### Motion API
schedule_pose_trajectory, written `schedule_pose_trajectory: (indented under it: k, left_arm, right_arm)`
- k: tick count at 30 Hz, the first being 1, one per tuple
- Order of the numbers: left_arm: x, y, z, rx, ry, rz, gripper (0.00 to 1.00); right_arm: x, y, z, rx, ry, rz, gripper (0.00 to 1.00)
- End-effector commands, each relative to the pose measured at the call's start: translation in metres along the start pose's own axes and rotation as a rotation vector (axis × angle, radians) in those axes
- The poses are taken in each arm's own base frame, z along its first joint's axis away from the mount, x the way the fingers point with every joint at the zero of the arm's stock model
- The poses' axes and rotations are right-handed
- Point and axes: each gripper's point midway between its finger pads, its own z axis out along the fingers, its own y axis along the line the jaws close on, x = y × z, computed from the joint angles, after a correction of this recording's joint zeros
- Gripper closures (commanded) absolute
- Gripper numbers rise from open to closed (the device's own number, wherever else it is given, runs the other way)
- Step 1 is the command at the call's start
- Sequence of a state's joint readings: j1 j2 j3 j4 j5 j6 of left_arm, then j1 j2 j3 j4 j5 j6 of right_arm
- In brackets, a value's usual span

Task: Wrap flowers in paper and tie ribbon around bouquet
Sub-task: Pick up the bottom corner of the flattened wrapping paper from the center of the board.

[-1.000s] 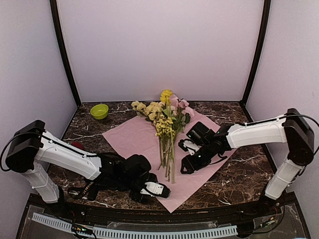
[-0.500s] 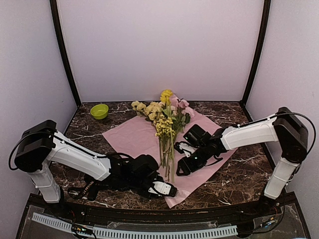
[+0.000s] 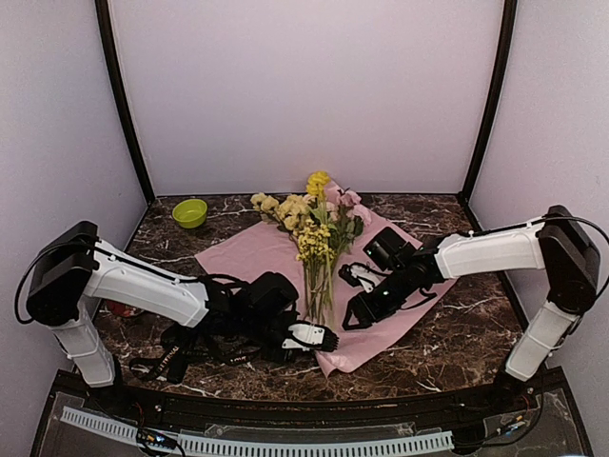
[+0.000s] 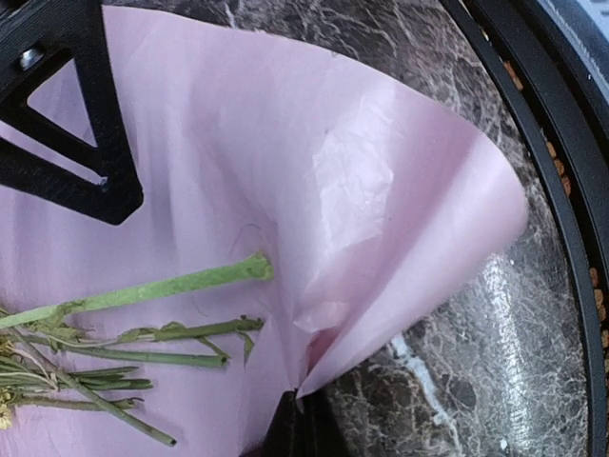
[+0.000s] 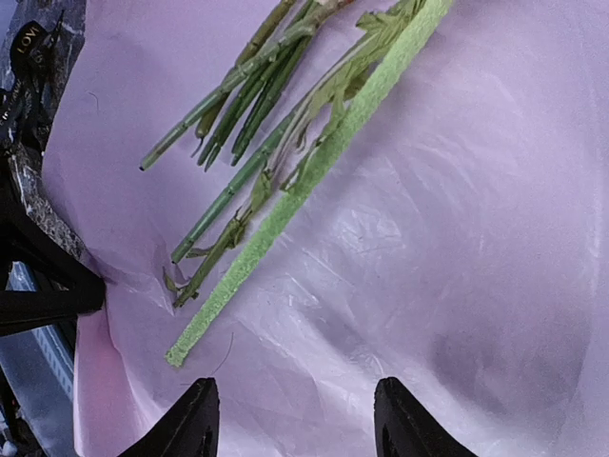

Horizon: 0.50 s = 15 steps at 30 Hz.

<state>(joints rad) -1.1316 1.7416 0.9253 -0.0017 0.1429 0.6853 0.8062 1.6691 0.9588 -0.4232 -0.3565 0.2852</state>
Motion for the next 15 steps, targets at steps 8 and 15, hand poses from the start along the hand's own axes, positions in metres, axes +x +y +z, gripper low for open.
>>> schedule_pose_trajectory:
  k: [8, 15]
  left_arm:
    - [-0.031, 0.035, -0.035, 0.095, -0.228, -0.227, 1.0]
    - [-0.025, 0.049, -0.035, 0.16, -0.306, -0.35, 1.0]
  right_arm:
    - [-0.023, 0.05, -0.066, -0.166, -0.142, -0.245, 0.35]
    - [-0.006, 0.063, -0.086, -0.102, -0.24, -0.374, 0.33]
